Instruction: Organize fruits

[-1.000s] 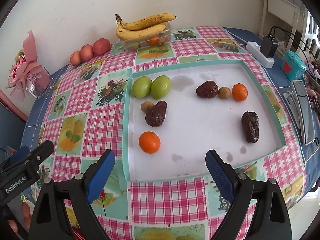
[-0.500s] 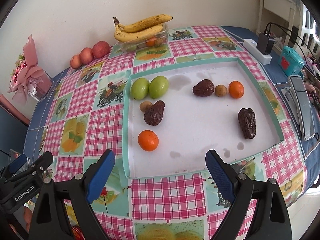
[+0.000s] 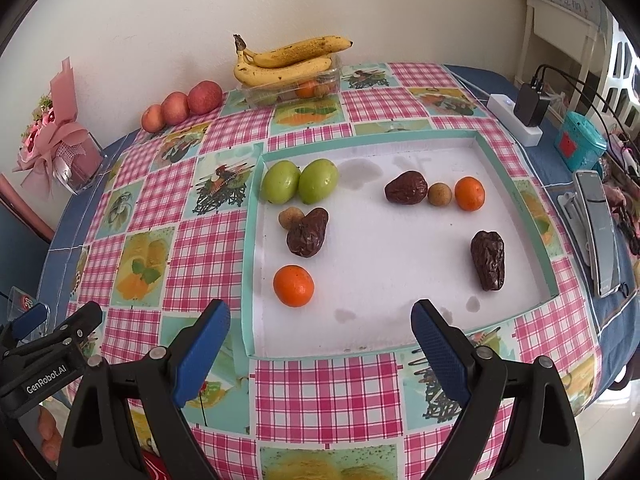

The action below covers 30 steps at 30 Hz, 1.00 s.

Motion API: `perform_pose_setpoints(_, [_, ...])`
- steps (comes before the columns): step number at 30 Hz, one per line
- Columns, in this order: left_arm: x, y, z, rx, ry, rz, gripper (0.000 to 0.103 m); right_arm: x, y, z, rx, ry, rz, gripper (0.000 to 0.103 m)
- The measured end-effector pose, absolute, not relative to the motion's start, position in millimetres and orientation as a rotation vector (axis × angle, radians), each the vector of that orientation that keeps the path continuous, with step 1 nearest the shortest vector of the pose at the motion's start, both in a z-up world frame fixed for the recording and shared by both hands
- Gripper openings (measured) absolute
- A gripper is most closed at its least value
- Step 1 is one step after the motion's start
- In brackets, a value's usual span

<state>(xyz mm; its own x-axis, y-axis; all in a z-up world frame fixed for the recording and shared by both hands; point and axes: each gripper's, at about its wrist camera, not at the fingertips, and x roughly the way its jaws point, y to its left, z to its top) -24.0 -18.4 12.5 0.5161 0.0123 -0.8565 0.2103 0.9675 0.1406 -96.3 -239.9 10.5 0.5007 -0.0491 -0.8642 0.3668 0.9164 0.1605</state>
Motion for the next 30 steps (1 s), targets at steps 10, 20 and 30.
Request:
perform_pose_setpoints(10, [-22.9, -17.4, 11.3, 0.236, 1.034, -0.115, 0.103, -95.9, -238.5, 11.4, 0.339, 1.014, -0.255, 0.092])
perform_pose_setpoints(20, [-23.0, -16.1, 11.0, 0.230, 1.036, -0.117, 0.103, -95.2, -237.7, 11.6, 0.329, 1.013, -0.251, 0.092])
perform_pose_setpoints(30, [-23.8, -16.3, 10.6, 0.227, 1.039, -0.117, 0.103, -94.4, -236.5, 12.4, 0.324, 1.015, -0.250, 0.092])
